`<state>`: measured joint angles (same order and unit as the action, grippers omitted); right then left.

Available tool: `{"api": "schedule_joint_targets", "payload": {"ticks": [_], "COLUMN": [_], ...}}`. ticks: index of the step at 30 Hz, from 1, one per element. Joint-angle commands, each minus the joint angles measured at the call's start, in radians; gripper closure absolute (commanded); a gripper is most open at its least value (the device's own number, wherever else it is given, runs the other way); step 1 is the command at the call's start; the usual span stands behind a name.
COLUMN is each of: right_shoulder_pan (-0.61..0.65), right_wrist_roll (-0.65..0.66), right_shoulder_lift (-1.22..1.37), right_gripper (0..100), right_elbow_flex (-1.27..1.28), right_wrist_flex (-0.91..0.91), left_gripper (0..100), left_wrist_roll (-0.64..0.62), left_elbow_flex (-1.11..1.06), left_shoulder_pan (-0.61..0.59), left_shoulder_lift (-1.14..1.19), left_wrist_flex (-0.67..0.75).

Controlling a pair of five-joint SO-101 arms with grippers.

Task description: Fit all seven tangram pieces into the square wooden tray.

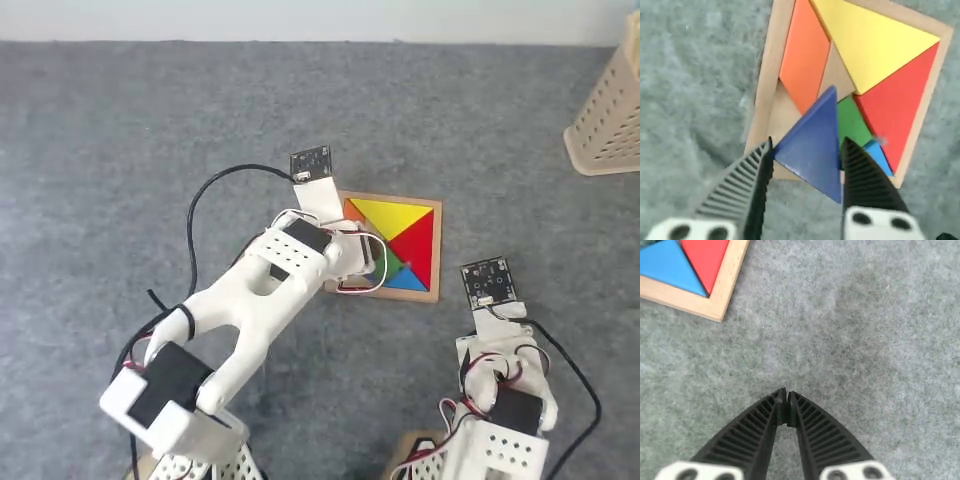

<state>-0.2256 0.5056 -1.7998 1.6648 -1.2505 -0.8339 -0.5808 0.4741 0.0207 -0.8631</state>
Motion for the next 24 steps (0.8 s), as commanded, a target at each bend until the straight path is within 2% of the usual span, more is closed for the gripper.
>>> {"api": "schedule_joint_targets", "payload": {"ticks": [1, 11, 13, 17, 18, 24], "right_shoulder_pan": [-0.012, -0.012, -0.012, -0.012, -0.012, -0.013], "right_wrist_roll": [0.008, 0.008, 0.008, 0.008, 0.008, 0.008], "right_shoulder_lift": [-0.015, -0.015, -0.015, -0.015, -0.015, -0.015], "right_gripper": [99.1, 99.1, 99.1, 99.1, 99.1, 99.1], "right_elbow_flex": [0.018, 0.018, 0.018, 0.018, 0.018, 0.018], "right_wrist_flex": [-0.01, -0.01, -0.01, -0.01, -0.01, -0.01], "left_gripper": [76, 76, 76, 76, 77, 96], "left_wrist_roll": [-0.011, 0.011, 0.123, 0.54, 0.606, 0.684], "left_elbow_flex": [0.038, 0.038, 0.039, -0.007, -0.018, -0.05], "left_shoulder_pan": [0.028, 0.031, 0.031, 0.057, 0.072, 0.106], "left_shoulder_lift": [-0.005, -0.017, -0.026, -0.081, -0.098, -0.147], "left_wrist_flex": [-0.009, -0.037, -0.046, -0.046, -0.044, 0.064]}}
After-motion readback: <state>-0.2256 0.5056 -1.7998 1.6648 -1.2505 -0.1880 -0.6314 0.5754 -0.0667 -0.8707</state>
